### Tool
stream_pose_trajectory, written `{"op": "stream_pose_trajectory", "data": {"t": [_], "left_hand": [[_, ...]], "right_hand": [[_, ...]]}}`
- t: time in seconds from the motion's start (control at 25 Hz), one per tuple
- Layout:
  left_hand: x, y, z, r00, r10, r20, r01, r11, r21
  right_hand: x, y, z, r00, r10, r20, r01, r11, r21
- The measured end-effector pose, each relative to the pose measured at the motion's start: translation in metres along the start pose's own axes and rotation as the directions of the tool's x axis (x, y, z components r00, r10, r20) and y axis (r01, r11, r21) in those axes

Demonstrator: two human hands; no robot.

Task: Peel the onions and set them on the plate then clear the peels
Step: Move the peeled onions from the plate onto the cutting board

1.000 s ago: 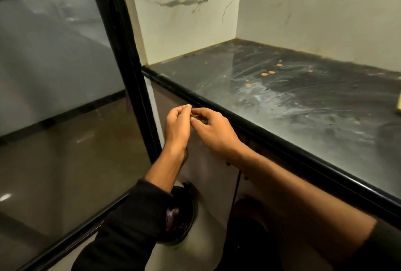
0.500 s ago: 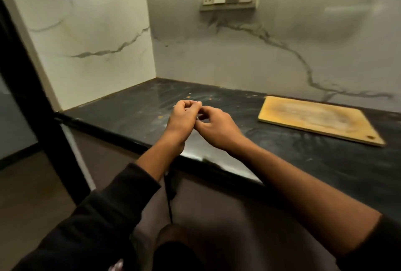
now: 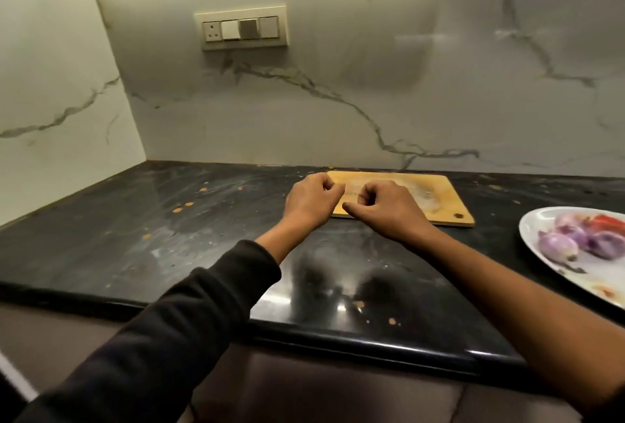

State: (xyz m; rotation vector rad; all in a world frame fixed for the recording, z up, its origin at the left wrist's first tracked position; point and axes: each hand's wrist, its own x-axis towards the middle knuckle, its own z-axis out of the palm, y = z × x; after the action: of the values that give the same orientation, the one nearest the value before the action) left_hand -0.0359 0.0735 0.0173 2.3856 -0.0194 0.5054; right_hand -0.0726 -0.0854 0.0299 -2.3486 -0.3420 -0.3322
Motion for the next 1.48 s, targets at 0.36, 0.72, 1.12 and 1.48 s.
{"op": "stream_pose_trajectory", "data": {"t": [0.36,0.72,1.12,1.48], "left_hand": [[0.041,-0.012,0.05,0.987,-0.019,0.158,-0.002,0.99,0.138],[0.075,-0.038,0.067,0.937,-0.187,0.295,0.131,0.971,0.2],[0.103,-0.041,0.079,0.911,-0.295,0.288,0.314,0.949,-0.022],[0.103,-0.05,0.076,0.904,-0.36,0.23,0.415,0.867,-0.276]], "right_hand": [[0.033,0.092,-0.025,0.974,0.21,-0.082,-0.22,0.965,-0.14],[0.067,0.16,-0.039,0.817,0.574,-0.046,-0.566,0.787,-0.246],[0.09,0.185,-0.044,0.829,0.558,-0.04,-0.559,0.825,-0.082],[0.088,0.193,-0.041,0.799,0.593,-0.097,-0.587,0.805,0.086]]}}
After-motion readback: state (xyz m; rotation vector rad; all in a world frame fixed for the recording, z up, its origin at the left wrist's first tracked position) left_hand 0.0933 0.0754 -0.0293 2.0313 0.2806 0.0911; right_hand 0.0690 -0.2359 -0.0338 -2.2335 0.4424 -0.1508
